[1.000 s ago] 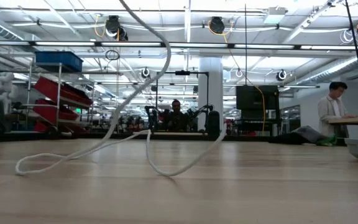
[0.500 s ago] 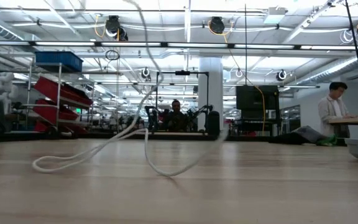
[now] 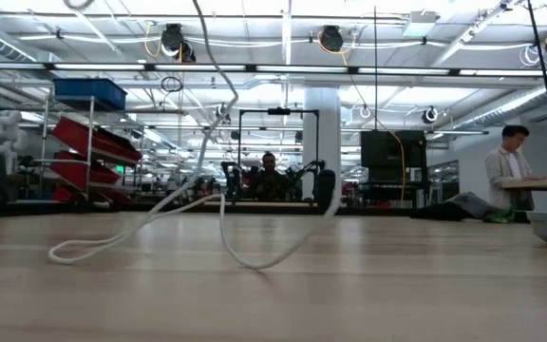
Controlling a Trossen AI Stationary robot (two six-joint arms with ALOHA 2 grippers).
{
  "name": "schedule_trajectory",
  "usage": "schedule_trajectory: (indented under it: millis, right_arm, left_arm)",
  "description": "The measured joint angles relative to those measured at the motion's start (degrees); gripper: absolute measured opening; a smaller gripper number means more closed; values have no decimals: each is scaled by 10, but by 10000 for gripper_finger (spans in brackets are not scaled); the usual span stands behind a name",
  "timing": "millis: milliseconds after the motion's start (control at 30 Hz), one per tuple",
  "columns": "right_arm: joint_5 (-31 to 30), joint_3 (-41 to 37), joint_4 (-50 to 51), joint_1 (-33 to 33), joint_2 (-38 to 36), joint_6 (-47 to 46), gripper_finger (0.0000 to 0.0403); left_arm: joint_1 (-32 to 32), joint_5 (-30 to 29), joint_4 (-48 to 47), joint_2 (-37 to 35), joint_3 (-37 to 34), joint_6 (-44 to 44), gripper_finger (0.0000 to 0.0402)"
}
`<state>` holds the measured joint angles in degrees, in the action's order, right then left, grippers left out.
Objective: Coil cords
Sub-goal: Coil the white cable wire onto the spool
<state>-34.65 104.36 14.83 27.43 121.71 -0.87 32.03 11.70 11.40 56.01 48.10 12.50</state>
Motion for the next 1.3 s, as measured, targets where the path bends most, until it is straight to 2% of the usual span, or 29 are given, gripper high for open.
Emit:
schedule_trajectory:
  millis: [167,267,400,800,1033,1233,1300]
  right_arm:
    - [-52,0,21,-4,7,-8,118]
    - [-85,0,38,-3,7,-13,76]
    - [-87,0,51,2,7,-2,10]
    - [-40,0,249,4,-27,-82,1]
    - [23,0,319,4,-32,-134,0]
    - [108,0,335,7,-48,-164,0]
    - [107,0,337,13,-64,-179,1]
  left_arm:
    - [0,0,0,0,0,3,2]
    - [0,-1,0,0,0,3,2]
    - [0,-1,1,0,0,3,2]
    - [21,-4,47,-54,-1,-17,2]
    - [48,-46,40,-102,-1,-2,2]
    - [55,-47,-8,-111,-1,-2,2]
    - [55,-47,-25,-110,-1,-2,2]
